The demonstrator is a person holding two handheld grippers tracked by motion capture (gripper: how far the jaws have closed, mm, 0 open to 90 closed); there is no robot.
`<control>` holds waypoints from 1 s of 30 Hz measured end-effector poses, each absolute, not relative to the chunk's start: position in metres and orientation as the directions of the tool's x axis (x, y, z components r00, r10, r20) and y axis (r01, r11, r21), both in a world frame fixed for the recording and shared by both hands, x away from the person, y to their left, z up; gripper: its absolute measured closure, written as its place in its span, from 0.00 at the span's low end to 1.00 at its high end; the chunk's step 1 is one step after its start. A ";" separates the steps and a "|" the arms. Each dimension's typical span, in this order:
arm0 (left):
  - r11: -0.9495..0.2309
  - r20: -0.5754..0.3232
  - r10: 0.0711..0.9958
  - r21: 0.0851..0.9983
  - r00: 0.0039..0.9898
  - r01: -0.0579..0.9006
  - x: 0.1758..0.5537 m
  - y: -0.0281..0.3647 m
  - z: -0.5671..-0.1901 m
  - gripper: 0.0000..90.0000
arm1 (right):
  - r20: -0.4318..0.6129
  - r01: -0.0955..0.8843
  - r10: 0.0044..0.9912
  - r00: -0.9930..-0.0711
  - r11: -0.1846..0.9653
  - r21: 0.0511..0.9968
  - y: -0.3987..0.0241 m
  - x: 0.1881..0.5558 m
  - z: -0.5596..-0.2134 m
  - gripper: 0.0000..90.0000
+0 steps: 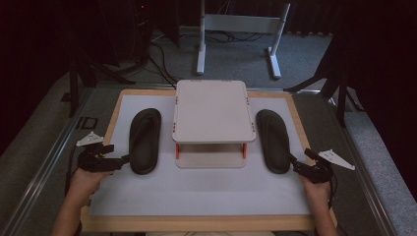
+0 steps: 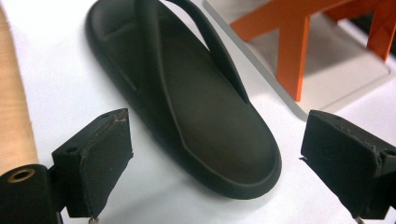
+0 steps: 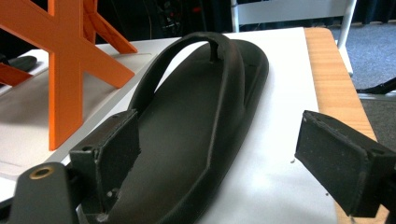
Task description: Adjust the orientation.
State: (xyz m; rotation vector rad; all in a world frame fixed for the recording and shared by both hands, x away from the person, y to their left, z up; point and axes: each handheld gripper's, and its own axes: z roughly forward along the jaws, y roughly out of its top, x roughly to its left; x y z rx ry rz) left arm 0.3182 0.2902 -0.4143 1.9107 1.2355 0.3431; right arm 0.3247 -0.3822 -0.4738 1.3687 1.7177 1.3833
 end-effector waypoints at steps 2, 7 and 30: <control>-0.211 -0.183 0.851 0.740 0.493 0.639 0.324 0.288 -0.409 0.12 | 0.176 0.370 0.924 -0.340 -0.040 0.928 -0.382 0.325 -0.474 0.15; -0.247 -0.173 0.849 0.705 0.499 0.664 0.337 0.283 -0.403 0.16 | 0.178 0.374 0.923 -0.340 -0.041 0.927 -0.382 0.325 -0.474 0.15; -0.315 -0.193 0.883 0.432 0.428 0.845 0.412 0.268 -0.383 0.35 | 0.177 0.387 0.921 -0.348 -0.030 0.921 -0.382 0.326 -0.475 0.15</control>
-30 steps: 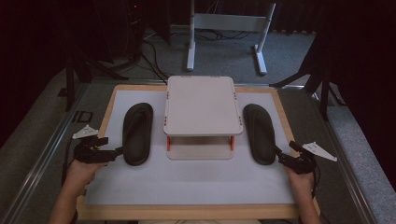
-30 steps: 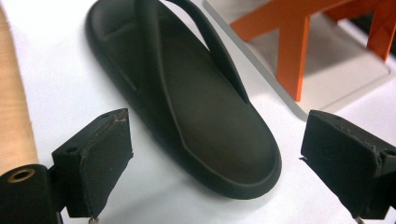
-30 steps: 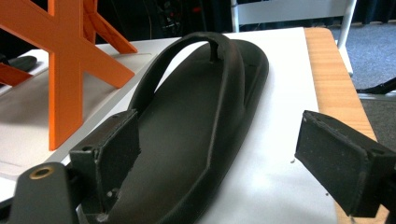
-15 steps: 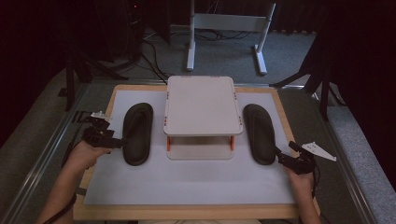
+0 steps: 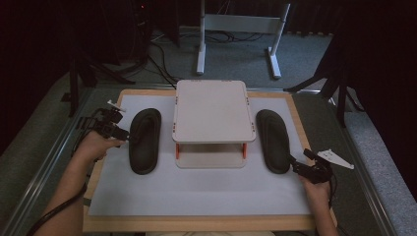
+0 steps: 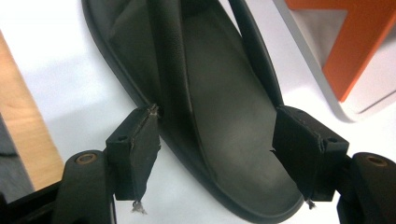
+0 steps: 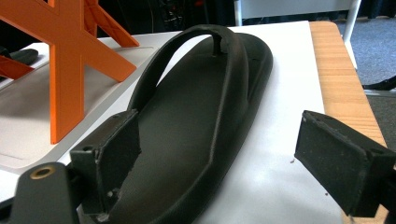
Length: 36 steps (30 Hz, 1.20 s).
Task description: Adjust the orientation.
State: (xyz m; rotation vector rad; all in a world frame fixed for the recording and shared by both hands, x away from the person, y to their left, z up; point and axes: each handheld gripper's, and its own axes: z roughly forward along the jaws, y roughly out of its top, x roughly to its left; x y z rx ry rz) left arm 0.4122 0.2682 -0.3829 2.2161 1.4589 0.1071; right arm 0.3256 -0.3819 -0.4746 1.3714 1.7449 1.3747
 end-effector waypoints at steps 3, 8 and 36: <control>-0.325 -0.183 0.887 0.404 0.423 0.855 0.421 0.266 -0.383 0.36 | 0.175 0.389 0.919 -0.352 -0.027 0.921 -0.381 0.326 -0.475 0.15; -0.355 -0.155 0.891 0.353 0.428 0.866 0.434 0.258 -0.386 0.36 | 0.174 0.394 0.918 -0.356 -0.022 0.919 -0.381 0.326 -0.475 0.15; -0.324 -0.116 0.925 0.262 0.363 0.909 0.479 0.246 -0.412 0.67 | 0.159 0.399 0.917 -0.366 0.000 0.917 -0.379 0.326 -0.475 0.16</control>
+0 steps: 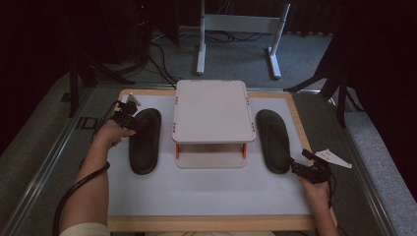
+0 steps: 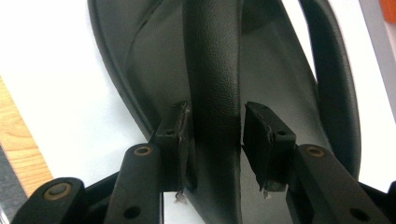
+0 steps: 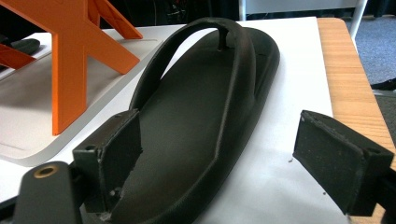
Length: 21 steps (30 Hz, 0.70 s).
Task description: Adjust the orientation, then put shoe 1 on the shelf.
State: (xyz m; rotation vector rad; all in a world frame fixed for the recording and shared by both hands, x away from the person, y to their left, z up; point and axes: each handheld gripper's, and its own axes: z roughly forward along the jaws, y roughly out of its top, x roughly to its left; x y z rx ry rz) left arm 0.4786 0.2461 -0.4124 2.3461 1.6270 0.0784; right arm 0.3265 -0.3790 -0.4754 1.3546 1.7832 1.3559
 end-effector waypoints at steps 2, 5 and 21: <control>-0.323 -0.112 0.927 0.251 0.359 0.912 0.479 0.246 -0.416 0.69 | 0.157 0.398 0.917 -0.367 0.002 0.917 -0.379 0.326 -0.475 0.16; -0.298 -0.134 0.931 0.261 0.340 0.918 0.479 0.248 -0.419 0.75 | 0.156 0.399 0.917 -0.367 0.003 0.917 -0.379 0.326 -0.475 0.16; -0.217 -0.158 0.947 0.331 0.280 0.918 0.463 0.251 -0.373 0.80 | 0.137 0.400 0.920 -0.366 0.023 0.916 -0.377 0.327 -0.476 0.16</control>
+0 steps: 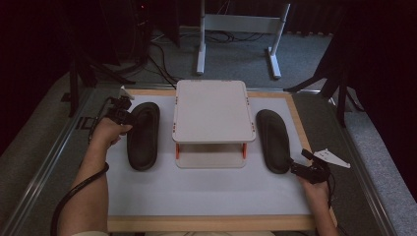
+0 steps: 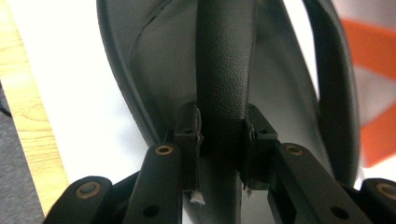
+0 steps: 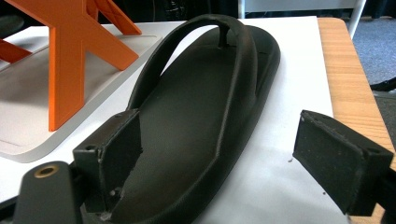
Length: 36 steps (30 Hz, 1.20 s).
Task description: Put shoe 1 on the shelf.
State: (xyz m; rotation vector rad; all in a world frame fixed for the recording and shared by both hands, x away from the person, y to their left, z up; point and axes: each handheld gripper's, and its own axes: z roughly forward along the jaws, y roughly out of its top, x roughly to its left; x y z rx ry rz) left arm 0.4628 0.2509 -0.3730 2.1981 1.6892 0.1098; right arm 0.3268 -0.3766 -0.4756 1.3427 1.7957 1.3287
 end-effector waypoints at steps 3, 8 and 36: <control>-0.220 -0.151 0.947 0.336 0.283 0.916 0.460 0.250 -0.358 0.80 | 0.139 0.400 0.920 -0.366 0.021 0.916 -0.377 0.327 -0.476 0.16; -0.224 -0.144 0.946 0.354 0.290 0.908 0.457 0.246 -0.328 0.80 | 0.143 0.396 0.919 -0.368 0.016 0.918 -0.377 0.326 -0.475 0.16; -0.296 -0.125 0.912 0.457 0.390 0.839 0.458 0.156 -0.216 0.80 | 0.117 0.383 0.916 -0.385 0.043 0.923 -0.376 0.325 -0.476 0.14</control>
